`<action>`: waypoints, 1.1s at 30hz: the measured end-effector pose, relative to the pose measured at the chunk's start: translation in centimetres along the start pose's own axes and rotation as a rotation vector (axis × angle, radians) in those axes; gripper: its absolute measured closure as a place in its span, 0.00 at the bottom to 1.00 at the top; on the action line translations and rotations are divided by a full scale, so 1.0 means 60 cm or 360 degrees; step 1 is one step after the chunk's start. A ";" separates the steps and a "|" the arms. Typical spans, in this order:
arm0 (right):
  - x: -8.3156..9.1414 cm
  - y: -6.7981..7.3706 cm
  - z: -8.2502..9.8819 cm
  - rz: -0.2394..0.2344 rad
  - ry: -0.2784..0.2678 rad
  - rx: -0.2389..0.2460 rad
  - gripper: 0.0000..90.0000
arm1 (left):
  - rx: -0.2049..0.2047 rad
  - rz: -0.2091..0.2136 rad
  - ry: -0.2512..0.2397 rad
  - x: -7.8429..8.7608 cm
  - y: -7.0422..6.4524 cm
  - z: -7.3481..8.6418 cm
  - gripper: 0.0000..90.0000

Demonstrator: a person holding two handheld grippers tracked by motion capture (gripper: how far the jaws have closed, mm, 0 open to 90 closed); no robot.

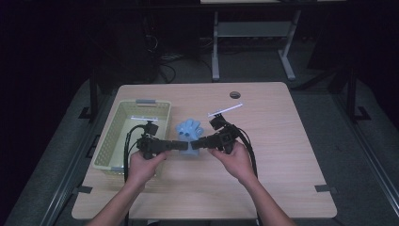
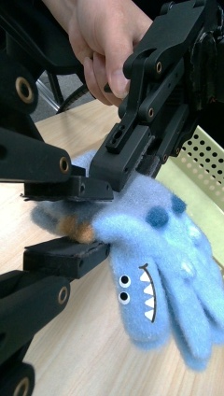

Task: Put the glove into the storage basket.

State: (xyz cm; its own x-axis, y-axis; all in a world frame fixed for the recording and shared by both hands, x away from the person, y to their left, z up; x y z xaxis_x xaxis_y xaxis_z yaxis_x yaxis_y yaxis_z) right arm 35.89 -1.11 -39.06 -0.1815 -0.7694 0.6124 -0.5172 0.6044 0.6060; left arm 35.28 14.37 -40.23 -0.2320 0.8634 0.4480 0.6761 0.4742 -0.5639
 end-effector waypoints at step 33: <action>-0.046 0.055 -0.040 -0.0010 0.0044 0.0098 0.79 | -0.0019 -0.0070 -0.0031 0.075 0.023 -0.007 0.77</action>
State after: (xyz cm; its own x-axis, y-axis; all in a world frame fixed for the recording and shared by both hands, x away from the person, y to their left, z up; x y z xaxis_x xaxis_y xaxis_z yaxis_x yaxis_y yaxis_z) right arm 36.73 3.49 -37.52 -0.1552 -0.7667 0.6230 -0.5691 0.5849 0.5780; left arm 35.47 18.86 -38.73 -0.2747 0.8451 0.4585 0.6732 0.5096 -0.5359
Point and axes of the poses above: each handheld gripper's, and its own axes: x roughly backward along the jaws, z roughly out of its underside, y roughly to its left, the point moved 6 cm from there along -x, roughly forward along the jaws, and after that the axes turned 10 degrees about -x, right-handed, at the moved point
